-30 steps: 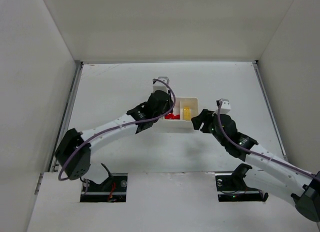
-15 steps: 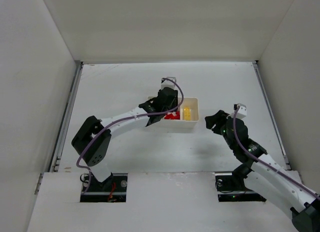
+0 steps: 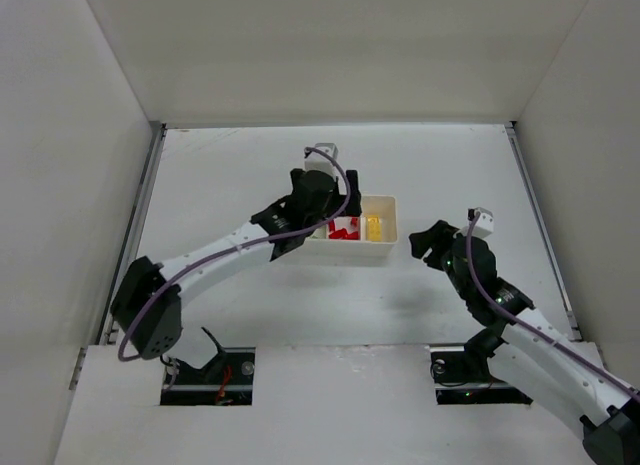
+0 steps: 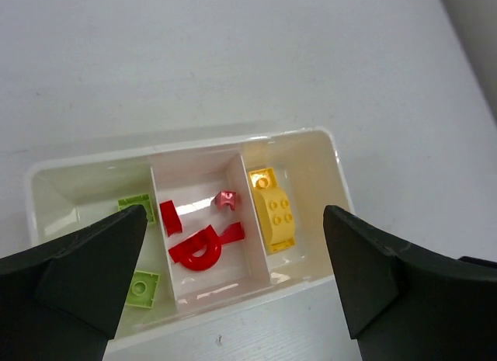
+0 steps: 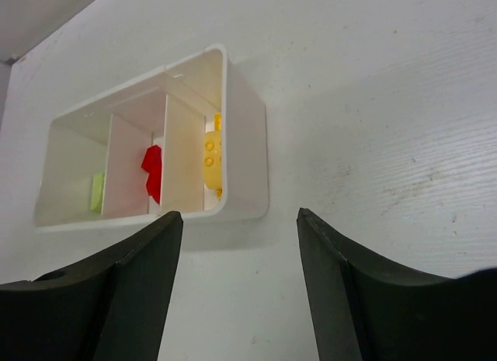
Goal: Sort the legos into containers by color
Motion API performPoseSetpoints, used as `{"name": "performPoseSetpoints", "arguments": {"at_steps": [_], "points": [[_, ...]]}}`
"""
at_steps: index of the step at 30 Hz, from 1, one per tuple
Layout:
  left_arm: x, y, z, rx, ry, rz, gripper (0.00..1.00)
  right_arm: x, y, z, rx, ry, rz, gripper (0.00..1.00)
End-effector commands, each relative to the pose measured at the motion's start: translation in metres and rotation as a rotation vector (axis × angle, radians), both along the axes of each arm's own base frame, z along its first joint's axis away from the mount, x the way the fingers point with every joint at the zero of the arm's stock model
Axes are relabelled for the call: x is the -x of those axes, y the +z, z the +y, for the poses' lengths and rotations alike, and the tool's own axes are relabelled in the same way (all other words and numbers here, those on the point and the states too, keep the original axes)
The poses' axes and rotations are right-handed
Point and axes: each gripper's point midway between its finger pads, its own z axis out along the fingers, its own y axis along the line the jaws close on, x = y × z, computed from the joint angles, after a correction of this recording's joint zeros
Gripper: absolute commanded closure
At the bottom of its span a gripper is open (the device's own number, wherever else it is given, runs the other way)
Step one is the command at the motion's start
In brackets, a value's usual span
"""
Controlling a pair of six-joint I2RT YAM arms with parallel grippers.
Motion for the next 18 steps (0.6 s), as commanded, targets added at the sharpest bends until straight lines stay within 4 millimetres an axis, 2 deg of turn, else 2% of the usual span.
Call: {"name": "performPoseSetpoints", "arguments": {"at_steps": [1,2,3,4,6,8,14,18], "points": [[0.006,0.045,0.026,0.068,0.055,-0.1,0.0,-0.004,0.01,-0.001,-0.028,-0.017,-0.039,0.32],[0.01,0.047,0.036,0.072,0.074,-0.111,0.0,-0.004,0.01,-0.002,-0.027,-0.022,-0.041,0.3],[0.013,0.05,0.046,0.08,0.095,-0.12,0.0,-0.004,0.01,-0.003,-0.029,-0.026,-0.044,0.11],[0.016,0.051,0.057,0.088,0.121,-0.127,0.0,-0.004,0.01,-0.003,-0.028,-0.029,-0.048,0.0],[0.025,0.048,0.084,0.105,0.184,-0.127,0.0,-0.003,0.008,-0.009,-0.019,-0.044,-0.045,0.0],[0.034,0.035,0.113,0.101,0.25,-0.097,0.0,-0.001,0.006,-0.014,-0.016,-0.065,-0.047,0.0],[0.061,-0.032,0.221,0.065,0.553,0.075,0.0,-0.002,0.001,-0.021,0.015,-0.096,-0.044,0.0],[0.082,-0.053,0.28,0.073,0.759,0.129,0.0,-0.006,-0.003,-0.029,0.049,-0.142,-0.035,0.0]]}}
